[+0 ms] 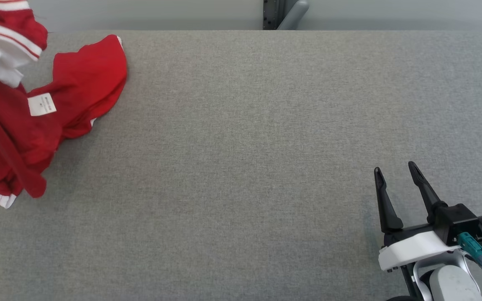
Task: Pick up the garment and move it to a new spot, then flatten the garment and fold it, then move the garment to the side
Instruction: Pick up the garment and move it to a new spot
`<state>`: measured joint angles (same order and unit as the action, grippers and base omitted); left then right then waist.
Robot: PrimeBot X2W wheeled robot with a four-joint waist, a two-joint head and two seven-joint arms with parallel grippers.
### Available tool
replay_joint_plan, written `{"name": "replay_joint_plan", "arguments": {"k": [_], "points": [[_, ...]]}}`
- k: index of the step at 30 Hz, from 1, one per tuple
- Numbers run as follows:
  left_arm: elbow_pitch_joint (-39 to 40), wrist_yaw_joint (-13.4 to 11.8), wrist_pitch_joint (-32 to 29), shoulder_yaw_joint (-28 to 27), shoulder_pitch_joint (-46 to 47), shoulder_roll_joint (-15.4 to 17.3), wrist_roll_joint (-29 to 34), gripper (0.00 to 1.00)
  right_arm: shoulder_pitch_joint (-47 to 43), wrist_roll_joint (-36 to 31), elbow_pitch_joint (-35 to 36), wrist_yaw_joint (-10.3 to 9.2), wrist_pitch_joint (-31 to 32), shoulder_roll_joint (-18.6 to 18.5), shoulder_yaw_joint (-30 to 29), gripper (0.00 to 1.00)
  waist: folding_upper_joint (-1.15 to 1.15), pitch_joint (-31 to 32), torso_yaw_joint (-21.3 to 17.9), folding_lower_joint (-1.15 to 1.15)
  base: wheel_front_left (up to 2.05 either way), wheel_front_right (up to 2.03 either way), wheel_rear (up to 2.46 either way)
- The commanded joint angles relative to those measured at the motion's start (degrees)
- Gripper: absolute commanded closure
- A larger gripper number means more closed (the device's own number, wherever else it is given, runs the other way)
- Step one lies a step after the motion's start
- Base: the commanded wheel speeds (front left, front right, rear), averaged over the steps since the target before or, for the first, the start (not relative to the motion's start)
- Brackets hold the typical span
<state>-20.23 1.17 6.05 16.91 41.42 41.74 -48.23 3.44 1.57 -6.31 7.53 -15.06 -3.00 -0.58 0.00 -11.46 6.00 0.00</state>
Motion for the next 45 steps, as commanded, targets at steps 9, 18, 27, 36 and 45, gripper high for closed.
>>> {"name": "replay_joint_plan", "arguments": {"k": [9,18,27,36,45], "points": [[34.3,-7.6,-12.3,-0.7,-4.9,2.8,-5.8,1.00,-1.2,2.5,0.0,-0.08,-0.2,0.0,-1.1,0.00,0.00,2.1,-5.2,0.00,0.00,0.00,0.00],[51.0,-11.3,-19.5,8.9,-2.8,-6.7,-10.5,1.00,-1.2,4.7,-0.5,-0.08,-0.2,0.0,0.1,0.00,0.00,2.9,-11.6,0.00,0.00,0.00,0.00],[49.6,-12.1,-25.5,15.3,-1.5,-10.9,-14.7,1.00,-1.3,6.4,-0.3,-0.08,-0.2,0.1,-0.1,0.00,0.00,2.3,-17.7,0.00,0.00,0.00,0.00],[32.0,-2.1,-28.6,22.5,3.9,-12.9,-12.2,1.00,0.3,7.1,-0.6,-0.08,-0.2,0.1,0.1,0.00,0.00,-0.2,-20.5,0.00,0.00,0.00,0.00],[6.2,6.0,-19.8,32.8,7.9,-18.8,-3.6,1.00,2.3,8.1,-0.9,-0.08,-0.2,0.1,3.1,0.00,0.00,-2.2,-24.7,0.00,0.00,0.00,0.00]]}}
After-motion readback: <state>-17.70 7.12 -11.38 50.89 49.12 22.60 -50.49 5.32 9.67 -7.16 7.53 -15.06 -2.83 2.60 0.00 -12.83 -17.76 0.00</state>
